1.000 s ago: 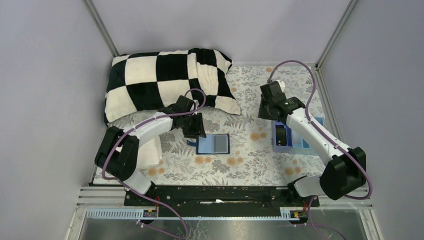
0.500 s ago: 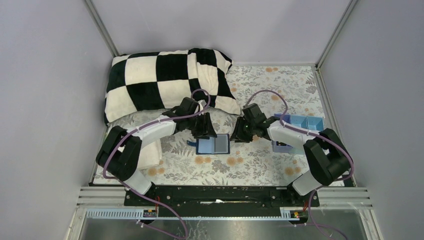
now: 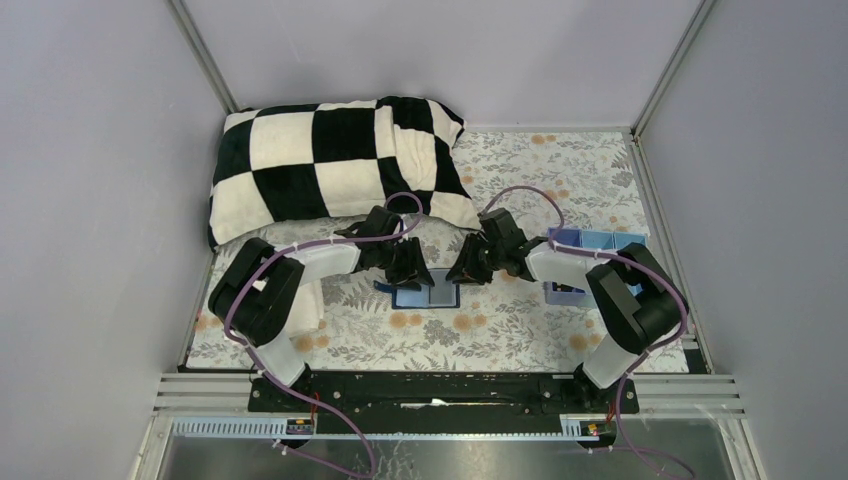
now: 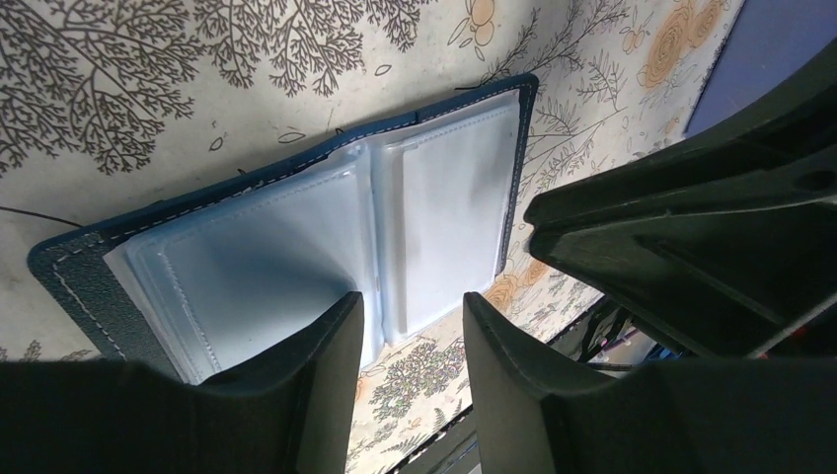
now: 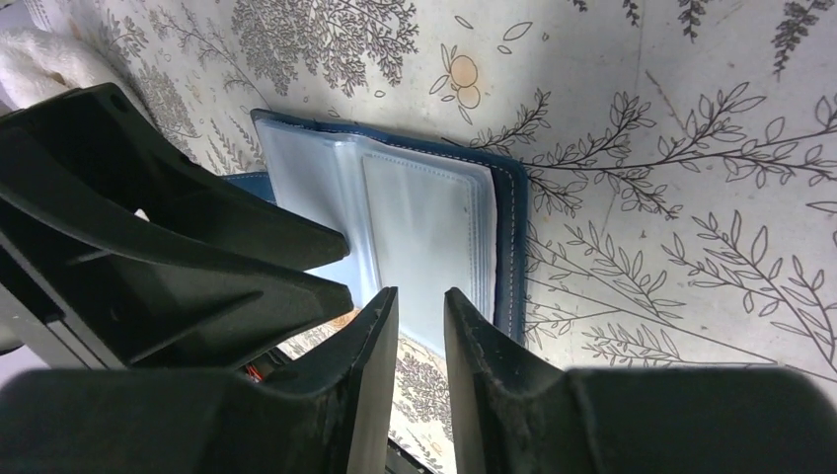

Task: Take the credit cards out of the card holder
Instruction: Remove the credit card from the card holder.

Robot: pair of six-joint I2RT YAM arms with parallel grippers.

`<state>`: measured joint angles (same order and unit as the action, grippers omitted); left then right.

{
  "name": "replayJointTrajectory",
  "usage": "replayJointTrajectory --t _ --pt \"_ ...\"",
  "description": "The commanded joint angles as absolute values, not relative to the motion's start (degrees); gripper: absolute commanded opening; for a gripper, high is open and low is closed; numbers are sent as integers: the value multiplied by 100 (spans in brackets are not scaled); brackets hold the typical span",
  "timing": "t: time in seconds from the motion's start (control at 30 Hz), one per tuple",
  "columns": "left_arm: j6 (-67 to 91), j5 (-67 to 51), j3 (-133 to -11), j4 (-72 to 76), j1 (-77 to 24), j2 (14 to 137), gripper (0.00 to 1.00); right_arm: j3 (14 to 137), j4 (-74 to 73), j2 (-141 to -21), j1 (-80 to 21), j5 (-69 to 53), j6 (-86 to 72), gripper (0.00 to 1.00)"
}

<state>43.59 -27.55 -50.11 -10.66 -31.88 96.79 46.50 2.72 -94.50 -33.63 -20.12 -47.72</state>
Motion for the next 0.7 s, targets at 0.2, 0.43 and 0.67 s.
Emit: replayJointTrajectory --t 0.2,0.43,0.67 --pt "4312 -2740 -5063 -931 -3131 9733 45 4514 694 -9739 -3395 -2156 -4911 31" --pt "4307 -2786 -5045 -898 -3128 9773 44 4417 809 -9775 -3394 -2154 -4960 35" --pt "4291 -2807 -5041 -884 -3128 9816 44 4380 1059 -9824 -3395 -2357 -4996 35"
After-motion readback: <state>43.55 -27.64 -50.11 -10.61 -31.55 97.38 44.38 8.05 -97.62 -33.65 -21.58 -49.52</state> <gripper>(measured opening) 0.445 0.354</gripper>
